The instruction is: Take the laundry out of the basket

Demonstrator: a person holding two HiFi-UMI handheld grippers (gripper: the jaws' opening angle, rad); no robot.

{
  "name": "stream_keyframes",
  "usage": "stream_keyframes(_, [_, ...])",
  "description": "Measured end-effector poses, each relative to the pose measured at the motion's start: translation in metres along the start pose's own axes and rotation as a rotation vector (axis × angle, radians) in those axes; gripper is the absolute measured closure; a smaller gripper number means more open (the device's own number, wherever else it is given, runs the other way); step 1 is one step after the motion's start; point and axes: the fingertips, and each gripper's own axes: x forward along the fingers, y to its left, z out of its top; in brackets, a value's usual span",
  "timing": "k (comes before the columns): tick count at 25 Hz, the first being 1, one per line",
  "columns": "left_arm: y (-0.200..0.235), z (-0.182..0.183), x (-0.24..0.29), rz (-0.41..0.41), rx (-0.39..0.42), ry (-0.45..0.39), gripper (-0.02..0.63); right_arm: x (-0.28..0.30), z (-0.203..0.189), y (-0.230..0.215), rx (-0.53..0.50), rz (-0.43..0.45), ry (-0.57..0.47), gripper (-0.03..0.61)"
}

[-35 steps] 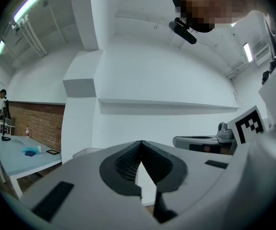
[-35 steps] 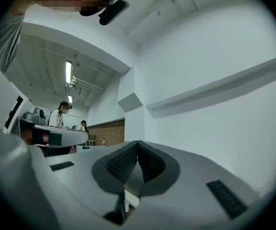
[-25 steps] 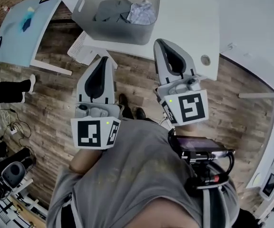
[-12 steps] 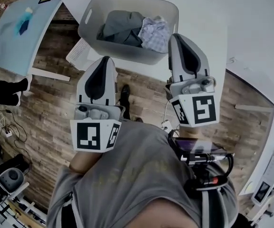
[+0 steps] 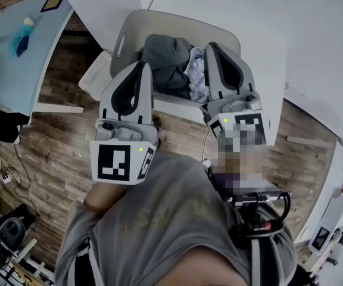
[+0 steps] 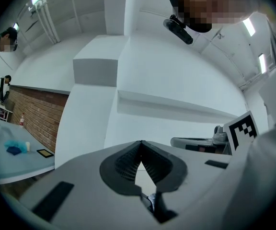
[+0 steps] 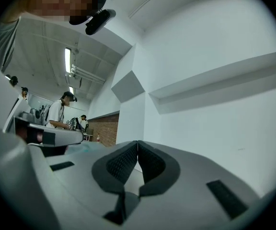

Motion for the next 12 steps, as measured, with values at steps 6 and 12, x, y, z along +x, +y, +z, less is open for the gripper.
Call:
stream_keyframes(6, [0.026,0.008,0.042,-0.030,0.000,-0.017,0.606,0.053,-0.009,0.005,-0.006,0.053,0.024,0.571])
stream_keyframes(12, [0.053,0.003,0.079,-0.031,-0.032,-0.009,0.606,0.098,-0.043,0.017,-0.001,0.172,0.104,0.568])
